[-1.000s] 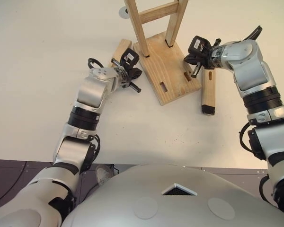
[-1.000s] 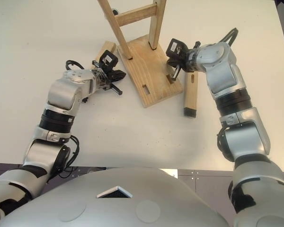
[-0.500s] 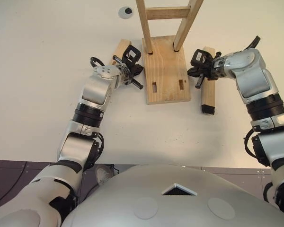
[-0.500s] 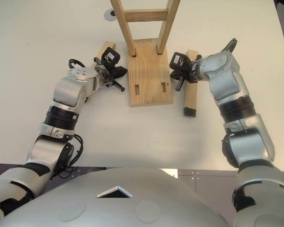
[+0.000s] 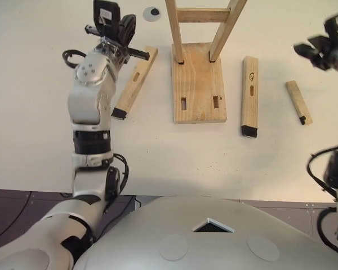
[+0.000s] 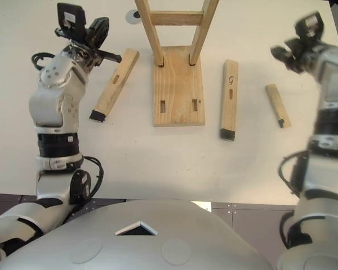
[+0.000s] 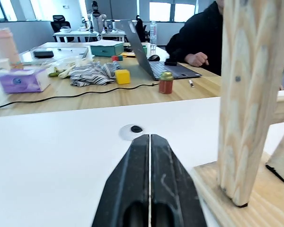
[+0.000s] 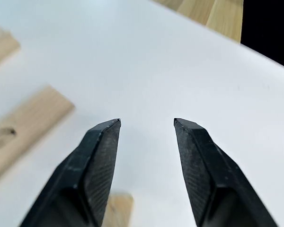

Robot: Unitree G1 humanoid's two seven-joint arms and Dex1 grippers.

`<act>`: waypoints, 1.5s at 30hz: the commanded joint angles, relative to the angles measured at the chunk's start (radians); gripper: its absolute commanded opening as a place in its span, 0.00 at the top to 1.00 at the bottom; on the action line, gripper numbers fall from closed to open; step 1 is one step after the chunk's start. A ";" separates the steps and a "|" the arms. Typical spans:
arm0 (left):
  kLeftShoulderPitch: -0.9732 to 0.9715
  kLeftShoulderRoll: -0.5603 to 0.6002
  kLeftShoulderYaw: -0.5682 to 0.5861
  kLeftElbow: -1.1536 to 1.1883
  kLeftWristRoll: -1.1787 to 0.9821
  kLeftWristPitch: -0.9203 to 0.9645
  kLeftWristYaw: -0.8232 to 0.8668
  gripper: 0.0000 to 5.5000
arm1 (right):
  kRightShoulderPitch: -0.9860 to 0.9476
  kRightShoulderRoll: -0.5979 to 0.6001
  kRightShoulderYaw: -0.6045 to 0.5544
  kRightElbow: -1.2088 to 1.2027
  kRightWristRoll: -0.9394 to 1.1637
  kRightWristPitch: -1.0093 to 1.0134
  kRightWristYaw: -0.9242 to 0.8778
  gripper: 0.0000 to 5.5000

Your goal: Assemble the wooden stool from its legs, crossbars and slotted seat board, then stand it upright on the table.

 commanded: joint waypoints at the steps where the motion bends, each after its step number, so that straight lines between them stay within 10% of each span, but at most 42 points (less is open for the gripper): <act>1: 0.094 -0.021 0.038 -0.105 -0.010 0.015 0.056 1.00 | -0.010 -0.111 -0.022 0.048 0.064 -0.062 0.197 0.48; 15: 0.064 -0.012 0.022 -0.052 -0.012 0.002 0.054 1.00 | 0.321 -0.146 0.052 -0.012 0.064 -0.032 0.306 0.30; 32: 0.016 -0.055 0.056 0.002 -0.010 -0.166 0.123 1.00 | 0.302 -0.082 0.109 0.067 0.034 -0.084 0.173 0.77; 45: -0.016 -0.093 0.022 -0.263 -0.358 -0.168 -0.073 0.96 | 0.004 0.067 -0.077 -0.045 0.199 -0.236 -0.015 0.77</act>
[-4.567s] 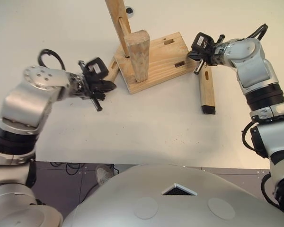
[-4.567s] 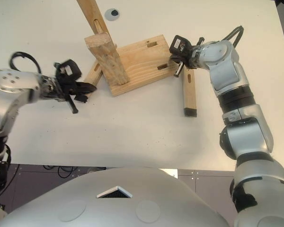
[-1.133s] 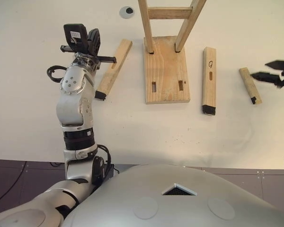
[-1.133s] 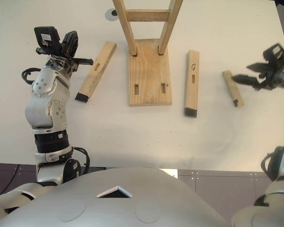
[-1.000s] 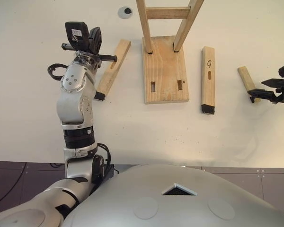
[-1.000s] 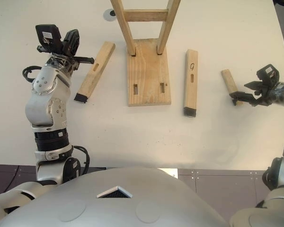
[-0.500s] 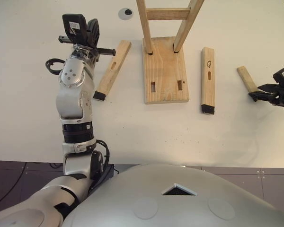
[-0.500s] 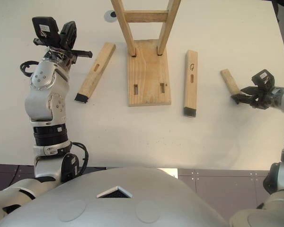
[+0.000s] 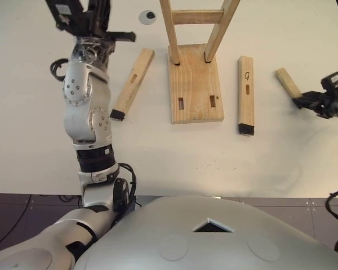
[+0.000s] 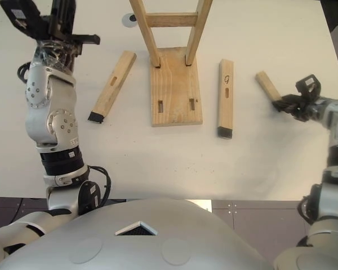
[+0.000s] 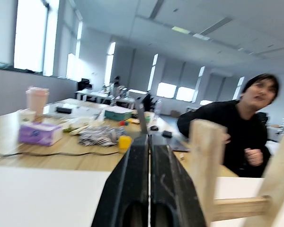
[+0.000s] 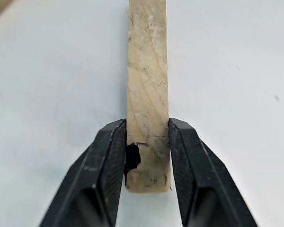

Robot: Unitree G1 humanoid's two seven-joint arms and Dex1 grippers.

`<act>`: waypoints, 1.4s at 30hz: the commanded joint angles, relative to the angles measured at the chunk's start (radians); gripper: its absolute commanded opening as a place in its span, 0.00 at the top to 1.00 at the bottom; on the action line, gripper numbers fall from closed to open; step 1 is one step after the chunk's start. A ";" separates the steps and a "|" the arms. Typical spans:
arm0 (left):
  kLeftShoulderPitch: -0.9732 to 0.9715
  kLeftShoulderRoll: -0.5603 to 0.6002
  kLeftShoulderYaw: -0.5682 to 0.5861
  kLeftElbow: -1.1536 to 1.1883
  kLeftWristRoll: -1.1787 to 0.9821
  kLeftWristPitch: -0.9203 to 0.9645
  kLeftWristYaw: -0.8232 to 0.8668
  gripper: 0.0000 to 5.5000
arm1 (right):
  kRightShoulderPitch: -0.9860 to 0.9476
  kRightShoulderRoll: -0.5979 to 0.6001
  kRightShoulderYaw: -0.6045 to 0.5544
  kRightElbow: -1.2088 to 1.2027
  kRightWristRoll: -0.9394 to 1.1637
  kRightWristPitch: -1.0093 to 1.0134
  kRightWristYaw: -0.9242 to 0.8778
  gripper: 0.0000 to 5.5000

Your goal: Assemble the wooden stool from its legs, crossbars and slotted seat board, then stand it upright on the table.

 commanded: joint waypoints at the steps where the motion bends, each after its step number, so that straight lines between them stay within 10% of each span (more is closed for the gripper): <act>1: -0.055 0.002 -0.012 -0.099 -0.176 0.090 -0.066 0.94 | -0.181 0.060 -0.108 -0.198 0.101 -0.011 -0.109 0.77; 19: -0.285 0.088 0.040 -0.073 -0.548 0.309 -0.083 0.49 | -0.186 0.280 0.095 -1.016 0.233 0.089 -0.270 0.77; 29: -0.296 0.086 0.034 -0.022 -0.612 0.345 -0.049 0.48 | -0.117 0.351 0.204 -1.053 0.144 0.033 -0.333 0.77; 42: -0.272 0.052 0.025 0.011 -0.600 0.292 -0.071 0.84 | -0.114 0.363 0.203 -0.987 0.051 -0.095 -0.347 0.77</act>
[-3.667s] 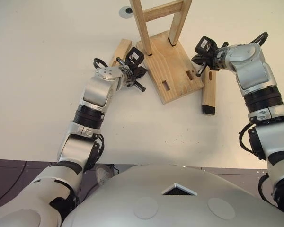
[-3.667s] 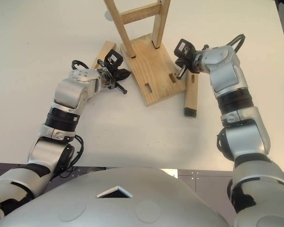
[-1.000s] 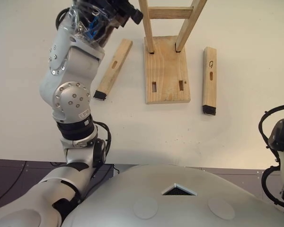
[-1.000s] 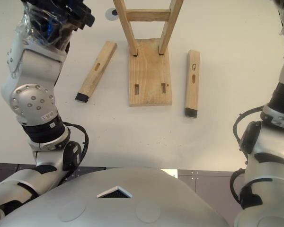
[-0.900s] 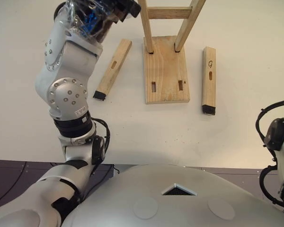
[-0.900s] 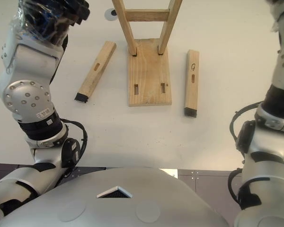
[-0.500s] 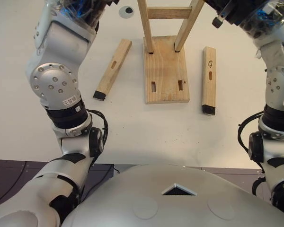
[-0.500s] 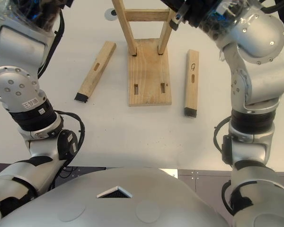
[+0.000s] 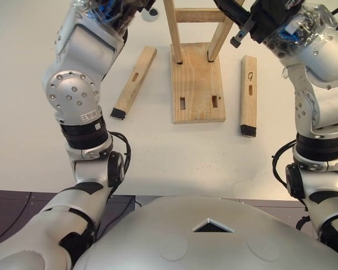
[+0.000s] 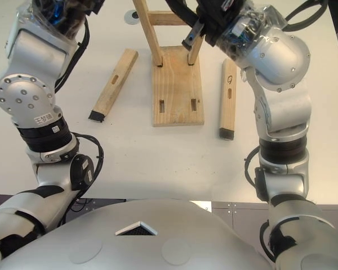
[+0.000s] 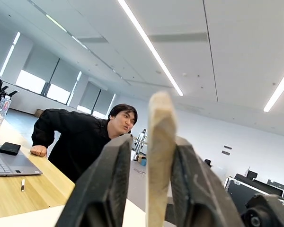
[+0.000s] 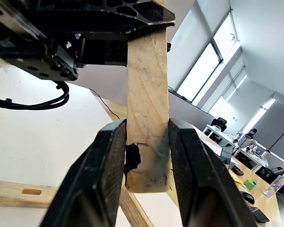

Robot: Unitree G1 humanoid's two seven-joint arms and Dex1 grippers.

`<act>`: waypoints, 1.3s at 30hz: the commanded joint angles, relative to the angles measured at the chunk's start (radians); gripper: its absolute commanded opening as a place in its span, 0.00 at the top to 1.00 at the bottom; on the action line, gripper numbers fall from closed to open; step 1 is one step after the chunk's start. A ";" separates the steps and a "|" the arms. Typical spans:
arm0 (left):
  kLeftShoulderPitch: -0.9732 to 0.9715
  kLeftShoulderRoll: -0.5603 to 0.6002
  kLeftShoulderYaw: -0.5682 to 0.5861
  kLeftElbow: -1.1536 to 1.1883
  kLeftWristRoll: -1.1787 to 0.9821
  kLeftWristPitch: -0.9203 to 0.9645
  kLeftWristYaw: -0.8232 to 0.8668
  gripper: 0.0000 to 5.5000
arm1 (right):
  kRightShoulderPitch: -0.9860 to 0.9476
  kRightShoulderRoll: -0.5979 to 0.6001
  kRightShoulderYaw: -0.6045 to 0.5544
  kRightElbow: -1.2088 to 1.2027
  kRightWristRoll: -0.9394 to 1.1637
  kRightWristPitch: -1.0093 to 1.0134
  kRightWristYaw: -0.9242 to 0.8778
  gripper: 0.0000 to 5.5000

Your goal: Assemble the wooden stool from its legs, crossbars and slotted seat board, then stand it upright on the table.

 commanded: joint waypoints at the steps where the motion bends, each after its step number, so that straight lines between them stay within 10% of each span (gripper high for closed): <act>1: 0.015 -0.003 0.004 -0.002 0.006 -0.007 0.007 0.87 | 0.003 0.000 0.003 0.010 -0.016 -0.029 0.015 0.77; 11: 0.031 -0.010 0.021 0.002 0.023 -0.045 0.013 0.93 | 0.014 -0.027 0.040 0.018 -0.057 -0.010 0.068 0.65; 17: 0.079 0.249 0.191 0.049 0.032 0.003 -0.069 0.93 | 0.076 -0.092 0.028 0.067 -0.071 0.106 0.109 0.47; 27: 0.286 0.297 0.195 0.341 0.219 -0.167 -0.283 0.93 | -0.152 0.060 -0.358 0.317 0.190 0.257 -0.144 0.74; 39: 0.328 0.239 0.082 0.527 0.424 -0.354 -0.388 0.93 | -0.154 0.041 -0.330 0.407 0.155 0.210 -0.139 1.00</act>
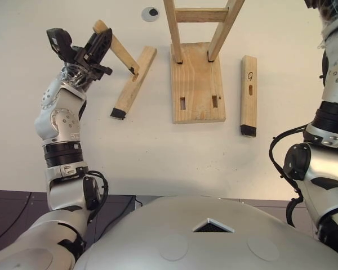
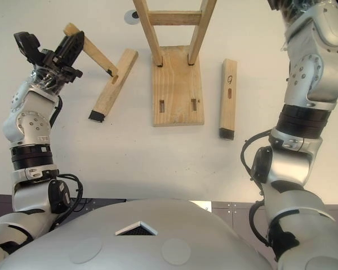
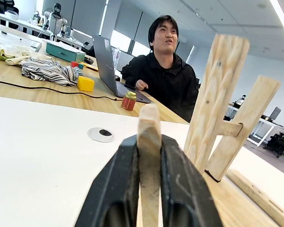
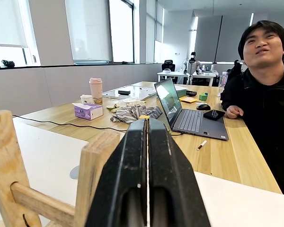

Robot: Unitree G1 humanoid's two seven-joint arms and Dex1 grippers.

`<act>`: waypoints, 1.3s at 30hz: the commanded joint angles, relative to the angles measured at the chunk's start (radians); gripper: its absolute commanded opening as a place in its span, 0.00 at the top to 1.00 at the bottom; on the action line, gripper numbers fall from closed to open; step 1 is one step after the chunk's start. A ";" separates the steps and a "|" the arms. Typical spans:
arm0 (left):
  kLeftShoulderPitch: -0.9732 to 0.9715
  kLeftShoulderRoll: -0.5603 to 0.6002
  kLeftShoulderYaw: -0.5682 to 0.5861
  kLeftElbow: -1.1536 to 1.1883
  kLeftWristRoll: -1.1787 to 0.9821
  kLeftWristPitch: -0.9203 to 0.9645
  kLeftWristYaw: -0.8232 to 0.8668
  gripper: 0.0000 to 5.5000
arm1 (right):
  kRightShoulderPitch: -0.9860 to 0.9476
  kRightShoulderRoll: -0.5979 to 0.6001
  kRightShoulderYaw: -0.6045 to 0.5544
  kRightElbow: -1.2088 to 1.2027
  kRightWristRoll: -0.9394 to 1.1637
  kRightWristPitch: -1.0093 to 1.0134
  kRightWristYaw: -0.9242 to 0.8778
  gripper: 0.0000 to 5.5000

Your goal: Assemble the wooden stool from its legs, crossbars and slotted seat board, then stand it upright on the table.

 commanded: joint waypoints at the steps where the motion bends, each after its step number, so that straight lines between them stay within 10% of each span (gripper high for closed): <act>1: 0.027 -0.003 -0.013 0.041 0.061 -0.068 -0.015 0.93 | -0.008 -0.002 0.023 0.010 -0.012 -0.021 0.011 1.00; 19: 0.161 -0.064 -0.168 0.272 0.296 -0.402 -0.056 0.93 | 0.028 -0.008 0.072 0.031 -0.047 -0.059 0.043 1.00; 39: 0.119 0.008 -0.285 0.349 0.365 -0.367 0.009 0.86 | 0.058 -0.003 0.099 0.039 -0.075 -0.050 0.039 1.00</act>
